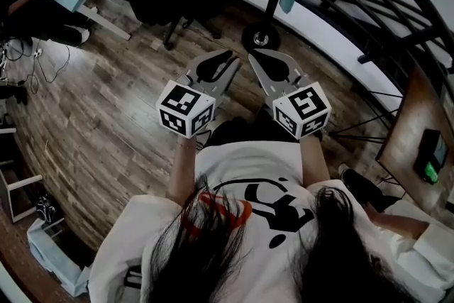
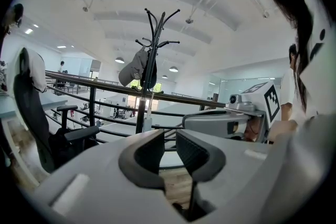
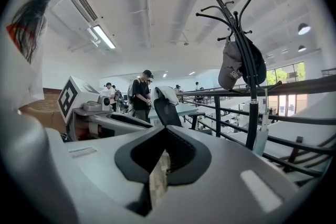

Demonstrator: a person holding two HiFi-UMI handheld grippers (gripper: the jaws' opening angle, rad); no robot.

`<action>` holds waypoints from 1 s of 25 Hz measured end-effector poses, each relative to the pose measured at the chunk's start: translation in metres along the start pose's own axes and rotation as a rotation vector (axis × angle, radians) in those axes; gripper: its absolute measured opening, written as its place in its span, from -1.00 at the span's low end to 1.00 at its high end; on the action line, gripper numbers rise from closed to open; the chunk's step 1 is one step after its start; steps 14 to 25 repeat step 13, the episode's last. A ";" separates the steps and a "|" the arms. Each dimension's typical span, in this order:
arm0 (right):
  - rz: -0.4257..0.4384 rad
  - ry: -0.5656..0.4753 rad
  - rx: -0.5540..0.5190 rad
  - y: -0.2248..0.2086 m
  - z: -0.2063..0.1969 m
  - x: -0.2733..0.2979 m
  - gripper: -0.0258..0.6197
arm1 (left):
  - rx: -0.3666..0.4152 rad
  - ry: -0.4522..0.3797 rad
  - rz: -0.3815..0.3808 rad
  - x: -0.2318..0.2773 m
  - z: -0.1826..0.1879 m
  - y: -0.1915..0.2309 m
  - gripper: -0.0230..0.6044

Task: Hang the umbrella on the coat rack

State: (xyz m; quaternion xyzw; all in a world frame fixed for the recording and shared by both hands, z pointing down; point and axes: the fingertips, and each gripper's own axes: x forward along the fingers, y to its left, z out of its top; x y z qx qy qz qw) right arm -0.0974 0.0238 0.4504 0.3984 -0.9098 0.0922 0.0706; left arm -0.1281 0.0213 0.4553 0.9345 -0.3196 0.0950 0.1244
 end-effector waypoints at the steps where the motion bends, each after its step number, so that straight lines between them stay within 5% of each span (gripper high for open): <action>1: 0.000 0.000 -0.001 0.001 -0.001 0.001 -0.86 | 0.000 0.001 0.003 -0.002 -0.002 0.001 -0.72; 25: 0.009 0.010 -0.031 0.014 0.011 0.014 -0.85 | -0.014 0.003 0.031 -0.020 -0.003 0.015 -0.72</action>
